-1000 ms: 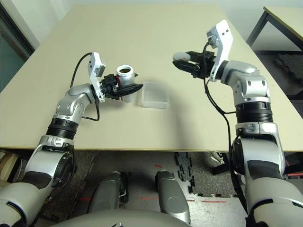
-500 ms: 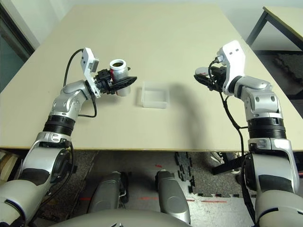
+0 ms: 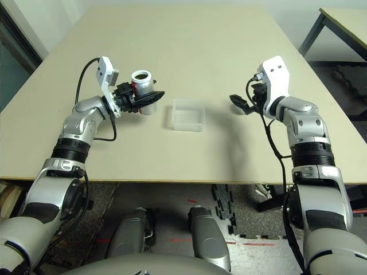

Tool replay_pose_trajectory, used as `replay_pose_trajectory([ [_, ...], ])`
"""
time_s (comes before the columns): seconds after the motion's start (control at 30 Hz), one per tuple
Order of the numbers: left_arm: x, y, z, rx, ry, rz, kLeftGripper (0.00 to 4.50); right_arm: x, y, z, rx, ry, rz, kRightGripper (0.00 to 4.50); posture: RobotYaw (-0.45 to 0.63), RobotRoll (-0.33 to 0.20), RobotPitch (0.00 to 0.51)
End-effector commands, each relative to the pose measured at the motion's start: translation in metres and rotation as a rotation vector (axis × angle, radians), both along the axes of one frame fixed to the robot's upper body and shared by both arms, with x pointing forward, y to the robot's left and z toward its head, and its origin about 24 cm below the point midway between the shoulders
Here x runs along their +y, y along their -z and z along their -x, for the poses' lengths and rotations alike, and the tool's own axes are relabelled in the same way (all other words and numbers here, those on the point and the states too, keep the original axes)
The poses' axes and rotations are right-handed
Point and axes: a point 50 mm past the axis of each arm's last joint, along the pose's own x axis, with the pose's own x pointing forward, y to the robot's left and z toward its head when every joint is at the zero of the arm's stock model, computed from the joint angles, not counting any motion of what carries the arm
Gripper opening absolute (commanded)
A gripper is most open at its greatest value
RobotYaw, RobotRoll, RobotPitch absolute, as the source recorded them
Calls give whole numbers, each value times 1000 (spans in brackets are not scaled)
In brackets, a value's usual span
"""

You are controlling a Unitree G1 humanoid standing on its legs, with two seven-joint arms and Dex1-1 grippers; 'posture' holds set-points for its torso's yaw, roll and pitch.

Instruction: Pour the medicine from the bottle into the box.

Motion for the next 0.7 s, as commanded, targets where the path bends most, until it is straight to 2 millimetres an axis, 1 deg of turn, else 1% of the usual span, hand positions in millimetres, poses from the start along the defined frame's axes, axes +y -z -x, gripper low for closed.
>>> replay_pose_trajectory([
  [0.03, 4, -3, -3, -14, -22, -18, 2815, 2, -2, 2, -9, -74, -5, 4500, -202, 0, 99],
  [0.1, 4, -4, -3, -15, -26, -21, 2815, 3, -4, 5, -16, -129, -4, 4500, -203, 0, 99],
  [0.27, 6, -6, -6, -21, -39, -35, 2815, 5, -9, 16, -20, -334, -23, 4500, -211, 0, 98],
  [0.4, 8, -7, -9, 7, -47, -44, 2815, 12, -10, 30, -17, -559, -22, 4500, -214, 0, 99],
  [0.53, 11, -11, -12, -4, -60, -48, 2815, 17, -12, 35, -47, -660, -111, 4500, -213, 0, 97],
  [0.7, 16, -10, -15, 39, -98, -57, 2815, 18, -4, 41, -20, -716, -151, 4500, -208, 0, 96],
])
